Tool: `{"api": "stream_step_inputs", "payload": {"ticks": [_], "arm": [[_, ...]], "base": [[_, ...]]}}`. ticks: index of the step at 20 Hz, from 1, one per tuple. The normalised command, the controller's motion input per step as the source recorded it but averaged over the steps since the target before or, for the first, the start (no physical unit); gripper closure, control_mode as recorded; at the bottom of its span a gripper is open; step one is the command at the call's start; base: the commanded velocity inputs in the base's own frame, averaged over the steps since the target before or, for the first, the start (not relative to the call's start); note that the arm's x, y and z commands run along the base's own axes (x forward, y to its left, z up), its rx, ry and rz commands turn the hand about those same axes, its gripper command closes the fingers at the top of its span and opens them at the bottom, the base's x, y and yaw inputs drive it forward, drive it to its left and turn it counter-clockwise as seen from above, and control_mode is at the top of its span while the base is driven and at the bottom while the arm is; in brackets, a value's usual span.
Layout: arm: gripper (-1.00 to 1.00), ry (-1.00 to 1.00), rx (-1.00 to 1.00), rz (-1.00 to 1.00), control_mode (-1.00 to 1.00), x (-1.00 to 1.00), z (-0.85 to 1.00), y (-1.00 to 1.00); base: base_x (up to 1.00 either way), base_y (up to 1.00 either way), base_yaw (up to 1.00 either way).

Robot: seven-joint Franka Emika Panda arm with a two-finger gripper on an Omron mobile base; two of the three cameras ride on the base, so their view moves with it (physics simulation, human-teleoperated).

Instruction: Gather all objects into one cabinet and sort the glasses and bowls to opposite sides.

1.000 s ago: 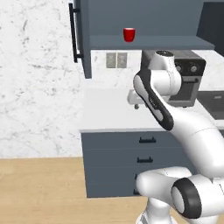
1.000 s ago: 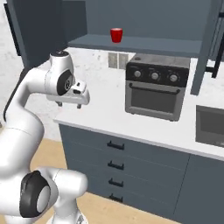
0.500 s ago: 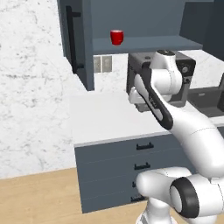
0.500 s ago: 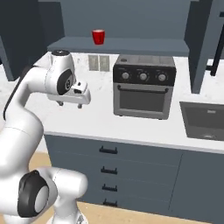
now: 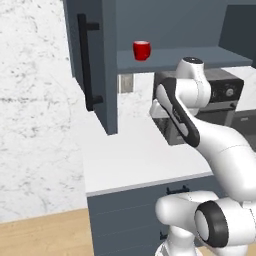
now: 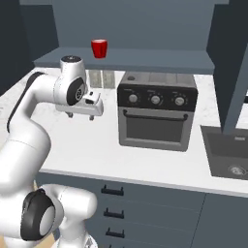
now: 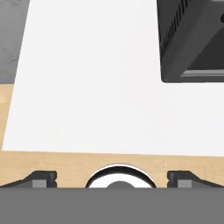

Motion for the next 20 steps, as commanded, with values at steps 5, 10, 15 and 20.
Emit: {"api": "stream_step_inputs", "payload": {"ticks": [5, 10, 15, 20], "arm": [[-1.0, 0.0, 0.0, 0.0, 1.0, 0.0, 0.0, 0.0], [-1.0, 0.0, 0.0, 0.0, 1.0, 0.0, 0.0, 0.0], [-1.0, 0.0, 0.0, 0.0, 1.0, 0.0, 0.0, 0.0], [-1.0, -0.49, 0.04, 0.02, -1.0, 0.15, 0.67, 0.0]], "base": [[0.38, 0.0, 0.0], [0.0, 0.0, 0.0], [0.03, 0.0, 0.03], [0.0, 0.0, 0.0]]}}
